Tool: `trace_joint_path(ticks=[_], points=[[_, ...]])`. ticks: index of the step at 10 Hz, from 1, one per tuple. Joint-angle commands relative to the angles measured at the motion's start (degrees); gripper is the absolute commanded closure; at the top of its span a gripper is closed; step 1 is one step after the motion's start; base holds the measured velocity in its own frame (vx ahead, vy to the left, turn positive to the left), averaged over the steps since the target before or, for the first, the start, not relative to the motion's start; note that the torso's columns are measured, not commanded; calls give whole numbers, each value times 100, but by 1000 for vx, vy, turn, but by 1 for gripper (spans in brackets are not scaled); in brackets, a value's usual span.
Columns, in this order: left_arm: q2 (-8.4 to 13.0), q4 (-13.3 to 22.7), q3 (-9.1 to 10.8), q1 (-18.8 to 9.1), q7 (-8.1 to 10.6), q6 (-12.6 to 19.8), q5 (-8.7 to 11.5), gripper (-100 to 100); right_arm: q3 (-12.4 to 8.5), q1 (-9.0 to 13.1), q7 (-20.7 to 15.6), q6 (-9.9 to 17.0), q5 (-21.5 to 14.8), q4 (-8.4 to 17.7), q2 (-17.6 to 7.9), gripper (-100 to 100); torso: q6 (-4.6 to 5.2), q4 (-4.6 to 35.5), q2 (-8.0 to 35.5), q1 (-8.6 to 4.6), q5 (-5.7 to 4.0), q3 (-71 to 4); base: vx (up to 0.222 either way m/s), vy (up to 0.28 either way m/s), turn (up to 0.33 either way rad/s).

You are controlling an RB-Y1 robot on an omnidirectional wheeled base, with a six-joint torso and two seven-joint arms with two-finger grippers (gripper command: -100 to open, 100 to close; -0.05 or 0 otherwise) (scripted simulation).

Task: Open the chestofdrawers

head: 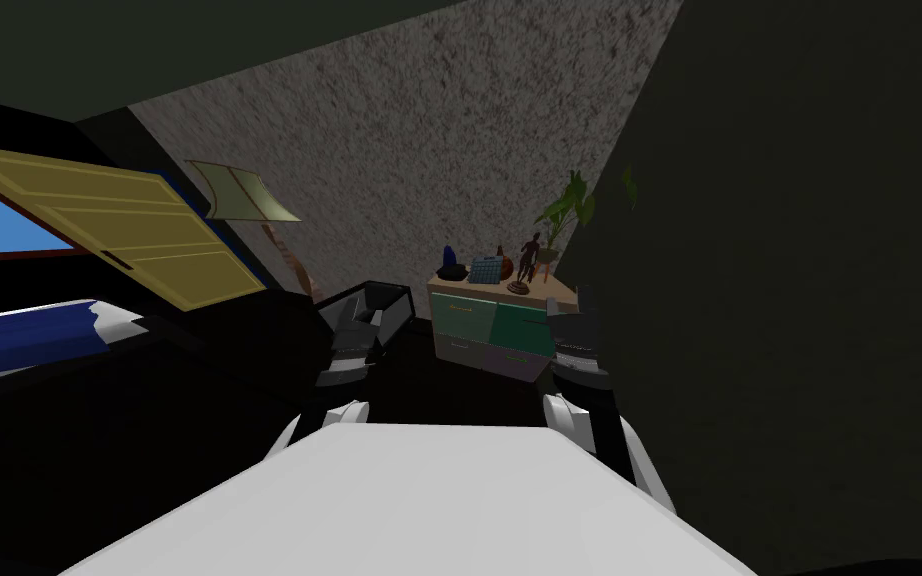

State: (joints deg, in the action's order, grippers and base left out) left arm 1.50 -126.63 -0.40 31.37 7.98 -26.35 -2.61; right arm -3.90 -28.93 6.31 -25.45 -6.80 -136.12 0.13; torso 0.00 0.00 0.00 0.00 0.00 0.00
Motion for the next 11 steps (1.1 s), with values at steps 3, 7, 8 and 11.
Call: trace_joint_path(ticks=[3,7,8,11], points=[[0,-1,0,0,0,0,0,0,0,0,0,0,0,-1,0,0,0,1006,1003,0,0,-2014,0,0,0],[0,-1,0,0,0,-1,0,0,0,0,0,0,0,-2,0,0,0,2691,2693,0,0,-5381,0,0,0],[0,-2,0,0,0,-1,0,0,0,0,0,-1,0,-2,0,0,0,3114,3116,0,0,-6227,0,0,0],[0,0,0,0,0,0,0,0,-2,34,-81,96,-198,80,-320,-100,-1,4149,4154,2,1,-8314,7,10,16]])
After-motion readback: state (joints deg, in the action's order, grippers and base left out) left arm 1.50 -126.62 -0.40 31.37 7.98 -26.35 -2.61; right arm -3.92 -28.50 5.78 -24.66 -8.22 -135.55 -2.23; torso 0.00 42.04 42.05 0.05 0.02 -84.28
